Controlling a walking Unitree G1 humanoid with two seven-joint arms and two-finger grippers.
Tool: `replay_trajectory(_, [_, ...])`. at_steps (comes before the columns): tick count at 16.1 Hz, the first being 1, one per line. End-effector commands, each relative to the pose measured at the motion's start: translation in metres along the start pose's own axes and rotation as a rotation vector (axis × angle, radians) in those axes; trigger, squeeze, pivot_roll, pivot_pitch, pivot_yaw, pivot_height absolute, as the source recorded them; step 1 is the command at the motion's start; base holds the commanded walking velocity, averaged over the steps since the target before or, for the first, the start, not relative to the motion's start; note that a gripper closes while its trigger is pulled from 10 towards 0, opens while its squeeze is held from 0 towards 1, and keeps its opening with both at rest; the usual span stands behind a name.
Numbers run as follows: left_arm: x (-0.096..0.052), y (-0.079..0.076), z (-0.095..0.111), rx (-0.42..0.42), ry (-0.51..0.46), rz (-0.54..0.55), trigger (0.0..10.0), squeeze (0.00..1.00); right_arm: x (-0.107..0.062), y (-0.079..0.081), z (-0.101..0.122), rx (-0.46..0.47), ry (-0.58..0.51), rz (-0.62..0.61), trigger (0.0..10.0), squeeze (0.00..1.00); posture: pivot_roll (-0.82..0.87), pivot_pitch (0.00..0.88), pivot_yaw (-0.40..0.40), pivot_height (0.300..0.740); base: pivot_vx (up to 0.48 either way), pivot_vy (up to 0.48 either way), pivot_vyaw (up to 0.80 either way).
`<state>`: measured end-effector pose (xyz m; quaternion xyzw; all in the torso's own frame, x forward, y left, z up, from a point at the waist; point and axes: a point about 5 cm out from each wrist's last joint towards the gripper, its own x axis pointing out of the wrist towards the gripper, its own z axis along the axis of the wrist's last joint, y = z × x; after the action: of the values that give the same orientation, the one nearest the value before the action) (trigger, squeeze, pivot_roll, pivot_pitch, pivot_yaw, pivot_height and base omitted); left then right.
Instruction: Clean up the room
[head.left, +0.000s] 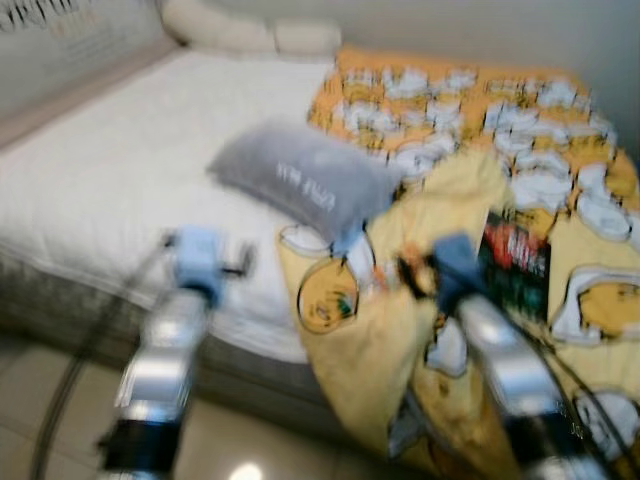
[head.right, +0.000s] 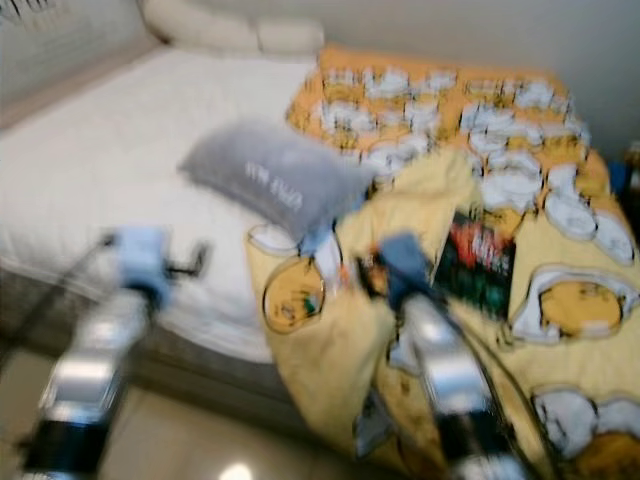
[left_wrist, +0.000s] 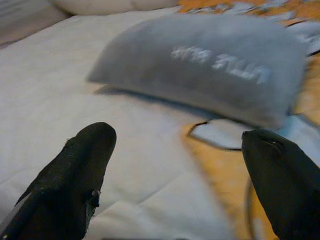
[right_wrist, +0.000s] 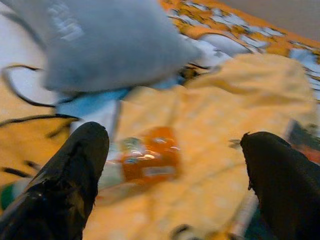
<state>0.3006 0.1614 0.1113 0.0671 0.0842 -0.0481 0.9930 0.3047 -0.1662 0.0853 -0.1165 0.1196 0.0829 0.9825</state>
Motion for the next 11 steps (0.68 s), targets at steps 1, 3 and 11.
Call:
replay_trajectory(1, [-0.004, 0.011, 0.005, 0.015, -0.013, 0.033, 10.0, 0.0, 0.0, 0.004, 0.014, -0.011, -0.05, 0.009, 10.0, 1.0, -0.01, 0.0, 0.013, 0.74, 0.262, 0.0, 0.0])
replay_trajectory(3, [-0.012, 0.015, 0.001, 0.003, -0.007, 0.046, 10.0, 0.0, -0.007, 0.004, 0.012, 0.006, -0.043, -0.01, 10.0, 1.0, 0.0, 0.0, 0.012, 0.74, 0.266, 0.0, 0.0])
replay_trajectory(11, [-0.013, 0.019, 0.003, 0.01, 0.014, 0.025, 10.0, 0.0, -0.022, 0.011, 0.01, 0.007, -0.044, -0.001, 10.0, 1.0, 0.01, 0.0, 0.04, 0.74, 0.268, 0.0, 0.4])
